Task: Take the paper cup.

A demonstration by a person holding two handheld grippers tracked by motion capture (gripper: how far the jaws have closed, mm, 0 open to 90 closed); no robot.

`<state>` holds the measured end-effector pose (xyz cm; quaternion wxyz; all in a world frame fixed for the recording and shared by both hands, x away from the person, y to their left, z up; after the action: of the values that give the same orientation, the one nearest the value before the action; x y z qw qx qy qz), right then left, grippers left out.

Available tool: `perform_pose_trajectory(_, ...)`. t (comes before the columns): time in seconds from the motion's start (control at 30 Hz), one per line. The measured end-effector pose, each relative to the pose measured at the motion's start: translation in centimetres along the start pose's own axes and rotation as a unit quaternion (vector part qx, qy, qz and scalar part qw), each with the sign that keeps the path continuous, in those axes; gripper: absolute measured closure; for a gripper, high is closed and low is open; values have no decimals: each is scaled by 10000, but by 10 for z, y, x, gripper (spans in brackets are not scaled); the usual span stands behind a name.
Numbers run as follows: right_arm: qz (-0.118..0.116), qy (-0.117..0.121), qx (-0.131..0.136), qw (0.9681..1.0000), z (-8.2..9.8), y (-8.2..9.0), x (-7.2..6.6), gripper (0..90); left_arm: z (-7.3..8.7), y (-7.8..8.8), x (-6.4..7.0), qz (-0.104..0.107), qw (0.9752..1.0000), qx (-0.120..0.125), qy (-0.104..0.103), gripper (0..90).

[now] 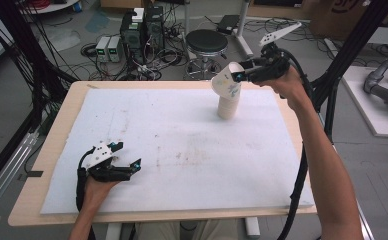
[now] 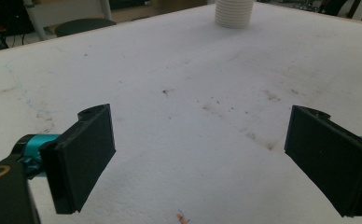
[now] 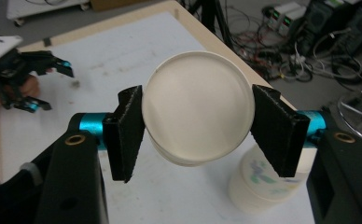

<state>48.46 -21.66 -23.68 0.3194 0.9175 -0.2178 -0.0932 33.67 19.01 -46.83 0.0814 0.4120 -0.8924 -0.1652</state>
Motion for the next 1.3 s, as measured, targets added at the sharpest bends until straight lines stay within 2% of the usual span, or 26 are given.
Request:
perform_pose_trajectory(0.2,-208,263,351,9988,18,-1,-37,384,0,0,0,18,10000,-7,11,86)
perform_pose_trajectory(0.23,-256,369,464,9979,23,0,-50,384,0,0,0,16,10000,-15,5,87)
perform_pose_trajectory(0.27,-256,369,464,9979,23,0,-50,384,0,0,0,17,10000,-17,5,87)
perform_pose_trajectory(0.3,-292,396,500,9975,26,0,-56,384,0,0,0,21,10000,-28,8,87)
perform_pose_trajectory(0.33,-324,470,698,9959,30,2,-67,384,0,0,0,23,10000,-30,14,87)
perform_pose_trajectory(0.4,-352,479,755,9954,33,2,-72,384,0,0,0,23,10000,-33,13,87)
perform_pose_trajectory(0.43,-360,548,826,9944,38,0,-80,384,0,0,0,25,10000,-36,15,87)
perform_pose_trajectory(0.47,-360,548,826,9944,38,0,-80,384,0,0,0,29,10000,-32,18,87)
perform_pose_trajectory(0.67,-536,501,1058,9917,58,-13,-101,384,0,0,1,47,10000,-13,9,87)
perform_pose_trajectory(0.8,-664,511,1236,9888,75,-31,-117,384,0,0,0,71,10000,-6,2,87)
perform_pose_trajectory(0.83,-664,511,1236,9888,75,-31,-117,384,0,1,0,69,10000,12,29,87)
perform_pose_trajectory(0.93,-730,498,1307,9875,91,-47,-125,384,0,1,-1,95,9999,41,59,87)
perform_pose_trajectory(1.07,-746,466,1453,9855,98,-53,-128,384,0,2,-2,119,9999,61,109,87)
perform_pose_trajectory(1.2,-875,370,1568,9831,104,-59,-131,384,0,2,-2,120,9999,65,102,87)
perform_pose_trajectory(1.3,-878,388,1562,9830,106,-63,-132,384,0,2,-2,125,9999,65,94,88)
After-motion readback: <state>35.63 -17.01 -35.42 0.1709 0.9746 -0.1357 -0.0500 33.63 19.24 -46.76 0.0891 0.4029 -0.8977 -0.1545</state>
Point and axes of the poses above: each handheld gripper's, and its own axes: y roughly backward along the jaws, z roughly out of its underside, x roughly to its right, the point moved 5 cm from there along -y, roughly forward along the jaws, and after that the axes turned 3 degrees about -x, right-handed, at the moved point
